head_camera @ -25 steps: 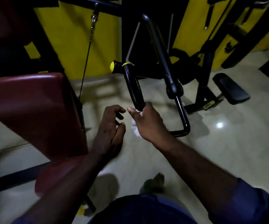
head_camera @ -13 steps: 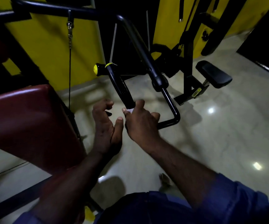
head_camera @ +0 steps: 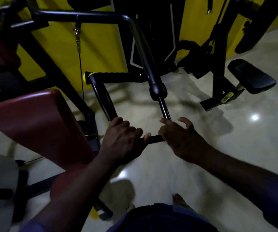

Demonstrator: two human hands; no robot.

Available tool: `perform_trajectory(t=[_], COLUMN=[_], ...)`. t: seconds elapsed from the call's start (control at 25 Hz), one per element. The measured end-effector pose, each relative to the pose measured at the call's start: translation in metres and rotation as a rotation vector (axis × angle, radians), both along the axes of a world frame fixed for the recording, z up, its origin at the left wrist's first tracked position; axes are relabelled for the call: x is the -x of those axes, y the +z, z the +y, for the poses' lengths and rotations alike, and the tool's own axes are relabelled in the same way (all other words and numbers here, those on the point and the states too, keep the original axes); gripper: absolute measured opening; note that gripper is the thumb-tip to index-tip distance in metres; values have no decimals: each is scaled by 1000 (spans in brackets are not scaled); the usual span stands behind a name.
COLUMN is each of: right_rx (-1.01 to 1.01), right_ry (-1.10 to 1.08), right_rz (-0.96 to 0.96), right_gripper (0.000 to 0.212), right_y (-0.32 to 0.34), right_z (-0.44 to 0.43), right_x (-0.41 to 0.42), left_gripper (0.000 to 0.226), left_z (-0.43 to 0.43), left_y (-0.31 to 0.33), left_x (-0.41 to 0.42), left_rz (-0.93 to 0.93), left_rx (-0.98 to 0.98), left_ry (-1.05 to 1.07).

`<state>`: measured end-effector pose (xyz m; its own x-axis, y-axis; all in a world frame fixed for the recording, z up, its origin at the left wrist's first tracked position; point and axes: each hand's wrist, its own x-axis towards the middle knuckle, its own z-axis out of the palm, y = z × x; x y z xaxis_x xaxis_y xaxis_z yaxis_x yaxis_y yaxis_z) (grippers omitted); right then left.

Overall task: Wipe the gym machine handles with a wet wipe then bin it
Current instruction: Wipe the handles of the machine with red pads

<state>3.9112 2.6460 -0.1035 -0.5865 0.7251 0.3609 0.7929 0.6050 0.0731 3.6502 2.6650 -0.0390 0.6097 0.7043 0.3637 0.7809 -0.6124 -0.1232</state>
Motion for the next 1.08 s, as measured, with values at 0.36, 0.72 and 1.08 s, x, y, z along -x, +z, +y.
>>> perform_trajectory(t=[0.36,0.72,1.08], right_rx=[104,65,536], right_ry=[288,469,88], right_rz=[159,116,715], right_gripper=[36,44,44], right_y=[19,15,5], right_z=[92,123,25], right_x=[-28,-30,4], left_gripper=[53,53,49], left_z=[-4,-4,-1], left_y=[-3,-9,-14], left_x=[-22,-25,-23], left_rz=[84,77,-15], left_rx=[-92,-115,-116], left_ry=[183,242,205])
